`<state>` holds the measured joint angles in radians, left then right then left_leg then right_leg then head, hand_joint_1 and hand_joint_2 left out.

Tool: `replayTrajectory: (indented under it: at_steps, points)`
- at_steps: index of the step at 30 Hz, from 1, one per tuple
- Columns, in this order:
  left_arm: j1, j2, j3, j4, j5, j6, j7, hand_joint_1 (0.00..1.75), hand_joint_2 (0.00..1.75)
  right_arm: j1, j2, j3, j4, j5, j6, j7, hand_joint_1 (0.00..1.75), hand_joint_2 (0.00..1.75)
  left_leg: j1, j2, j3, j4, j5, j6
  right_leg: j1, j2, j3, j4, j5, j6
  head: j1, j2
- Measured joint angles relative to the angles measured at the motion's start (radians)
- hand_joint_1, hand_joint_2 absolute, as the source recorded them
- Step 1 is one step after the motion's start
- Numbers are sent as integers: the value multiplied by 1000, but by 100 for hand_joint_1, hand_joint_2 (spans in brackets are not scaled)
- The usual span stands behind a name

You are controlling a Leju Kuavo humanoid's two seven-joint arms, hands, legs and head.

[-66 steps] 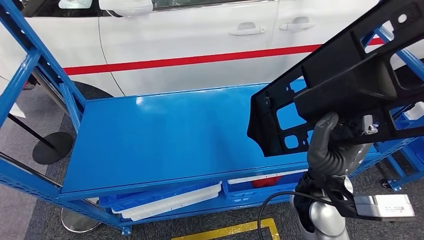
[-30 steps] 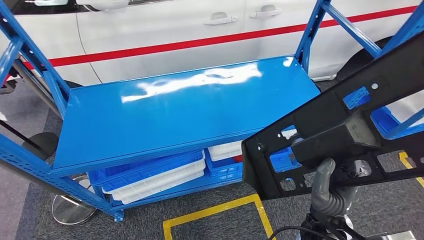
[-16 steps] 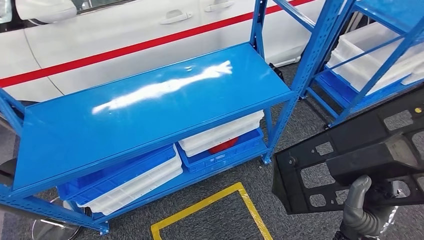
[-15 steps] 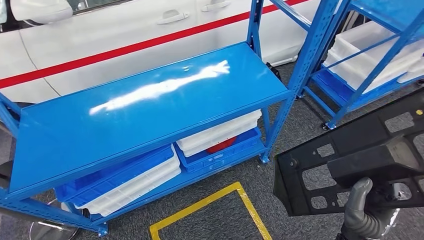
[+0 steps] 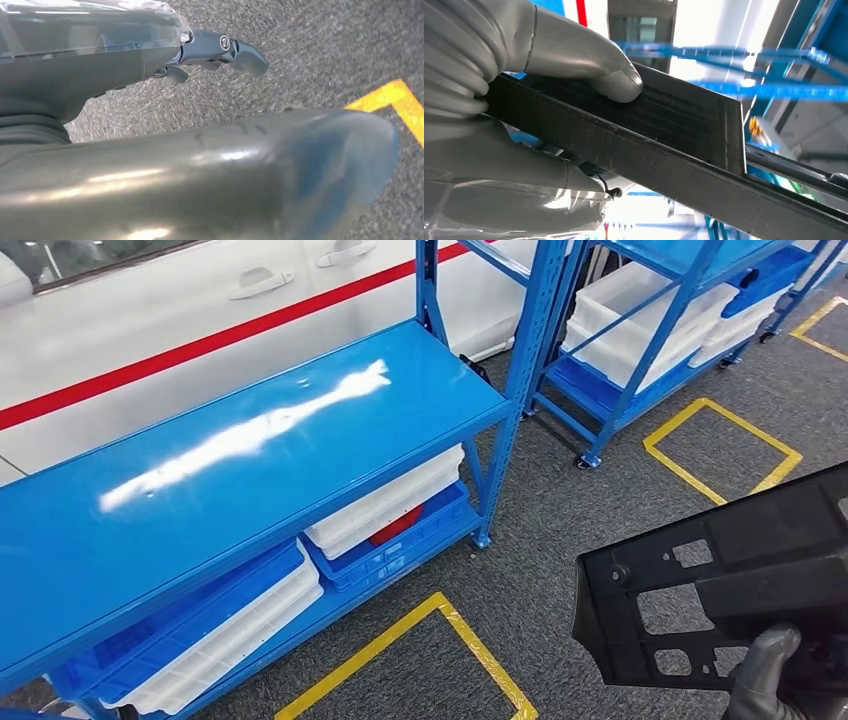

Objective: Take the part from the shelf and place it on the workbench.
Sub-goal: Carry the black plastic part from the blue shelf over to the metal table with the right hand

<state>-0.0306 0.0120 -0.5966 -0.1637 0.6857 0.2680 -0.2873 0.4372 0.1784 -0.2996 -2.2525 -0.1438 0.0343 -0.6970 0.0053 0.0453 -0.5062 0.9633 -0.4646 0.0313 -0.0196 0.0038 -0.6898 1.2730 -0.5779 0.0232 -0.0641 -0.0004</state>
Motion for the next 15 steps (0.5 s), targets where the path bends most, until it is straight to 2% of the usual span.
replayTrajectory:
  at_steps: [1,2,4,5,8,9,10,12,13,14,15]
  points:
    - [-1,-1,0,0,-2,6,7,0,0,1,6,-9,-1,3,5,0,175,175,1,13,-1,5,-3,-4,-4,-9,26,-45,29,4,0,0]
    - [-2,-2,0,0,-4,12,14,0,0,1,12,-16,-3,8,10,0,175,175,3,24,-1,12,-8,-10,-7,-28,64,-115,59,7,0,0]
    - [-4,-1,0,0,-5,20,22,0,0,0,27,-28,-7,15,18,0,175,175,0,43,-3,27,-21,-25,-6,-61,122,-223,94,1,0,0]
    - [-4,0,0,0,-6,22,22,0,0,0,35,-33,-9,18,20,0,175,175,-2,51,-3,32,-26,-32,-4,-67,131,-243,96,-7,0,0]
    - [-7,1,-1,0,-8,32,17,0,0,4,57,-49,-15,19,25,0,175,175,0,67,4,36,-33,-47,0,-38,125,-244,98,-32,0,0]
    - [-8,1,-1,0,-9,36,15,0,0,5,64,-54,-18,19,27,0,175,175,2,56,1,50,-46,-53,-1,-29,124,-245,101,-38,0,0]
    - [-8,1,-2,0,-9,39,12,0,0,6,71,-58,-21,20,30,0,175,175,5,35,-13,82,-71,-57,-2,-19,121,-246,105,-44,0,0]
    - [-6,1,-2,1,-10,41,7,0,0,7,83,-64,-25,22,35,0,175,175,7,-15,-66,206,-144,-62,0,1,116,-247,110,-53,0,0]
    - [-5,1,-2,1,-11,41,4,0,0,8,89,-65,-26,23,38,0,175,175,7,-27,-98,276,-173,-62,2,13,113,-247,112,-55,0,0]
    - [-4,1,-2,1,-12,41,1,0,0,8,93,-67,-26,26,40,0,175,175,7,-33,-120,323,-185,-60,5,26,112,-246,113,-57,0,0]
    - [-2,1,-2,1,-12,41,-4,0,0,9,96,-68,-26,29,44,0,175,175,6,-35,-126,333,-174,-55,8,41,112,-246,114,-58,0,0]
